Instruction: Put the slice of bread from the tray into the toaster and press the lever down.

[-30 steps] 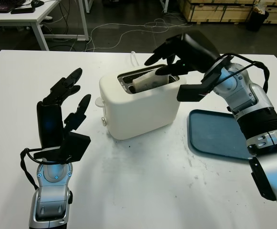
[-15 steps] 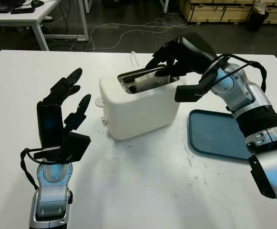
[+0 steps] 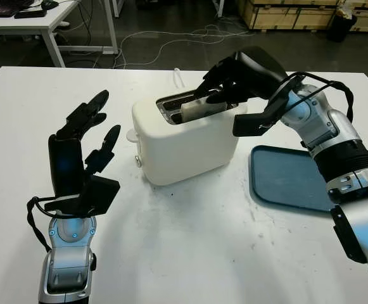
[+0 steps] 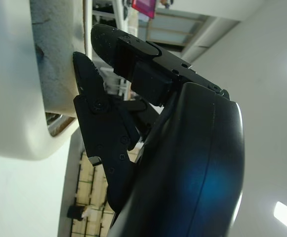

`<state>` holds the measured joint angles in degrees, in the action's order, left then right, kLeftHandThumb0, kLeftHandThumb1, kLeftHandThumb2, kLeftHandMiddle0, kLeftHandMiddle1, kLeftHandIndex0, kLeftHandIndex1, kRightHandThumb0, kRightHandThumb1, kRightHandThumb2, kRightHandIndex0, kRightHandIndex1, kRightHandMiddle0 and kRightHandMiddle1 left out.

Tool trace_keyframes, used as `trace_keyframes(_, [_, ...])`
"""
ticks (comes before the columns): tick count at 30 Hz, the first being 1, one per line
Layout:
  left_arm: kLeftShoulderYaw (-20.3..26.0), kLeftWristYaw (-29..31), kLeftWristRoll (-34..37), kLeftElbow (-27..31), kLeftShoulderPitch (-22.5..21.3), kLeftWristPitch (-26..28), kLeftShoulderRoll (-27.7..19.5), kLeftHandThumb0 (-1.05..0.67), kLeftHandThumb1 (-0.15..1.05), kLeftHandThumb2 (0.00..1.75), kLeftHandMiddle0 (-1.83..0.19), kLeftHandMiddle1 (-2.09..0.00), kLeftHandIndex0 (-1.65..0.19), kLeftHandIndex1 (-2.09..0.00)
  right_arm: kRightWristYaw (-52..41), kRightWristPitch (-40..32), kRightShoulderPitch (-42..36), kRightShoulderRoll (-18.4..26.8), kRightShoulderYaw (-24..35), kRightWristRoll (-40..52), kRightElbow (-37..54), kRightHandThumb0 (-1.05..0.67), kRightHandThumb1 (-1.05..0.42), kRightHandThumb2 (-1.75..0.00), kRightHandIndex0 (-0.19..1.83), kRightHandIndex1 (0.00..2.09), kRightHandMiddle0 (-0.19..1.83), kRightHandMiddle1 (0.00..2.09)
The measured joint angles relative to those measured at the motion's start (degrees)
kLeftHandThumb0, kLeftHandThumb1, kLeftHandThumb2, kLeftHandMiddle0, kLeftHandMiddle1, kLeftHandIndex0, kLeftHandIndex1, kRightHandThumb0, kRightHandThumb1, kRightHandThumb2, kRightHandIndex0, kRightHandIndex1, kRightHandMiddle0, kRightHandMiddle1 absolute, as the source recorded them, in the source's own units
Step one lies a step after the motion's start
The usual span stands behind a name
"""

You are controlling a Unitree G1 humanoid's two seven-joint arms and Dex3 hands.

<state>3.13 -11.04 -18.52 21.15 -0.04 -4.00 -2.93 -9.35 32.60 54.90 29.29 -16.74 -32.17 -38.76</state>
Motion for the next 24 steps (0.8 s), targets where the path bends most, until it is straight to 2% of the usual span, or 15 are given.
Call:
trace_keyframes(5, [0.0, 0.0, -0.1, 0.0, 0.0, 0.0, 0.0, -0.39, 0.92, 0.20, -0.41, -0.83, -0.68, -0.01, -2.3, -1.0, -0.9, 0.9, 0.4, 0.1, 2.1, -0.23, -0.79, 0.00, 0.94, 1.09, 1.22, 0.02])
trace_keyframes(10, [0.0, -0.2, -0.2, 0.0, 0.0, -0.1, 0.0, -0.39, 0.92, 0.20, -0.41, -0.83, -0.68, -0.01, -3.9, -3.1, -2.0, 1.5, 0.8, 0.5, 4.1, -0.20, -0.78, 0.00, 0.91, 1.23, 1.23, 0.02])
trace_keyframes(16, [0.1, -0.2, 0.0, -0.1, 0.0, -0.2, 0.0, -0.38, 0.92, 0.21, -0.40, -0.83, -0.68, 0.00, -4.7, -4.2, -2.9, 1.8, 0.9, 0.9, 5.8, -0.19, -0.78, 0.00, 0.91, 1.24, 1.22, 0.01])
trace_keyframes(19, [0.0, -0.2, -0.3, -0.1, 0.0, -0.2, 0.0, -0.39, 0.92, 0.21, -0.42, -0.83, -0.68, -0.01, -4.6, -4.2, -2.9, 1.8, 0.9, 1.0, 5.8, -0.24, -0.80, -0.01, 0.89, 1.02, 1.17, 0.00])
trace_keyframes(24, [0.0, -0.3, -0.8, -0.1, 0.0, -0.2, 0.0, -0.40, 0.92, 0.20, -0.43, -0.82, -0.68, 0.00, -1.4, -3.6, -3.0, 1.5, 1.1, 1.0, 5.3, -0.40, -0.81, -0.01, 0.68, 0.93, 0.95, 0.00])
